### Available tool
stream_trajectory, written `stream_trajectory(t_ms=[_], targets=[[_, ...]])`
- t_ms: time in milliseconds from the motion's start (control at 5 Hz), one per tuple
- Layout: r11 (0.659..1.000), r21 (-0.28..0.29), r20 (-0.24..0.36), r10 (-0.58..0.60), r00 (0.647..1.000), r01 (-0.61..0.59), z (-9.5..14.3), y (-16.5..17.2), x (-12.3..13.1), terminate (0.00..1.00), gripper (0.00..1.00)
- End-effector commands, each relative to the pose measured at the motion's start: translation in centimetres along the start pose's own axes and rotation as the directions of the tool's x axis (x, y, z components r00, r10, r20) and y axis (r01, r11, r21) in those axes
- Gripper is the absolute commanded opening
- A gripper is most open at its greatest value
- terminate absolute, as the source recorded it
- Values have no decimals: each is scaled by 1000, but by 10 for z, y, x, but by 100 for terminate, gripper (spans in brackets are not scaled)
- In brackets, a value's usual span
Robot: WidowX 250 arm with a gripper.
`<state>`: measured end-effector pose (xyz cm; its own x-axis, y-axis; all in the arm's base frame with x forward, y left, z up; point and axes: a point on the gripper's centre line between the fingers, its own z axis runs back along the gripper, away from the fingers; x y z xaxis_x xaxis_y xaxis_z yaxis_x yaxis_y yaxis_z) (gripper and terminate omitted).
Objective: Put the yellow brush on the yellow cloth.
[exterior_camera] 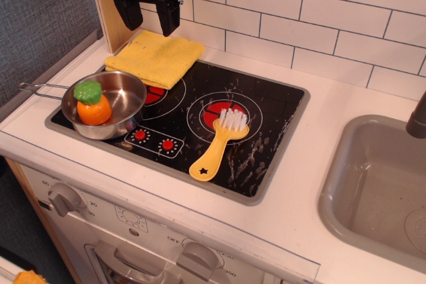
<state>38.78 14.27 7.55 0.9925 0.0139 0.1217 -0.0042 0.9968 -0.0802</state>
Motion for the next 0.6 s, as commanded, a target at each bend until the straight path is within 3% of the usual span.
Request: stream_trajectory(t_ms=[0,400], targets=[[1000,0,0,0,1000,0,0,0,0,0,100],[991,-11,13,-133,991,133,7,-52,-44,0,100]])
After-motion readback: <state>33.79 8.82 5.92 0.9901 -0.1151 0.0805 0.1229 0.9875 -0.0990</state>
